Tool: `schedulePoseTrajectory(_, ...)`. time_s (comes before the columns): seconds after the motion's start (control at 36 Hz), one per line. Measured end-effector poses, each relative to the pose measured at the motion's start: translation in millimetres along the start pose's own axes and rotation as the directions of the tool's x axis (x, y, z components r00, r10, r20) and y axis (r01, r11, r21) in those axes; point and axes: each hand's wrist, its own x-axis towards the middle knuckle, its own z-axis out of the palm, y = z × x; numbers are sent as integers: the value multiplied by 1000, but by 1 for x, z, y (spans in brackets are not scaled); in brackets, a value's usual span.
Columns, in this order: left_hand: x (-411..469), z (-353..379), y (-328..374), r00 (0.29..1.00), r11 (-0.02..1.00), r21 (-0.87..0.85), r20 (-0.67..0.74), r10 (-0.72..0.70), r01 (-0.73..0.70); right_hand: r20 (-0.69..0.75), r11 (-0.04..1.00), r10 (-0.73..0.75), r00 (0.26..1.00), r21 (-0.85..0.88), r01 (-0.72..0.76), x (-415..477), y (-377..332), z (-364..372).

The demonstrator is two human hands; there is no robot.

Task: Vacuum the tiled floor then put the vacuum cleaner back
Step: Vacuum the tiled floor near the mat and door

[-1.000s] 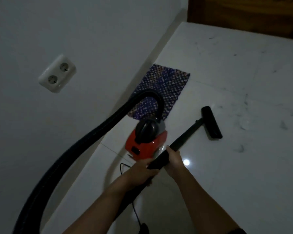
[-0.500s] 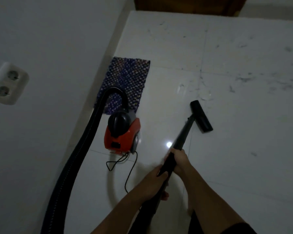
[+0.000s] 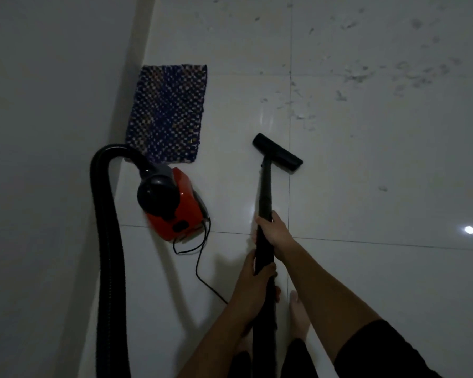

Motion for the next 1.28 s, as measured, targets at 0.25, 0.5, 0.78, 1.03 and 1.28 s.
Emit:
schedulePoseTrajectory(0.25,19,8,-15,999,999,-36,-34,25,-26,10,1000,-19,1000,24,19,16,7,-9)
schedulePoseTrajectory(0.5,39,11,-28,999,999,-43,-29,19,-20,5,1000,-4,1000,28,3,36,15,-15)
schedulePoseTrajectory(0.78,54,6,-34,999,999,-27,-18,32,-33,-39,999,-51,998,-14,50,48,16,-15)
schedulePoseTrajectory(1.03,50,1,-32,999,995,-92,-8,46,-47,89,986,-9,996,166,-6,43,15,-19)
schedulePoseTrajectory(1.28,63,4,-23,1000,991,-130,-14,21,-23,96,994,-8,995,108,-3,56,2,-13)
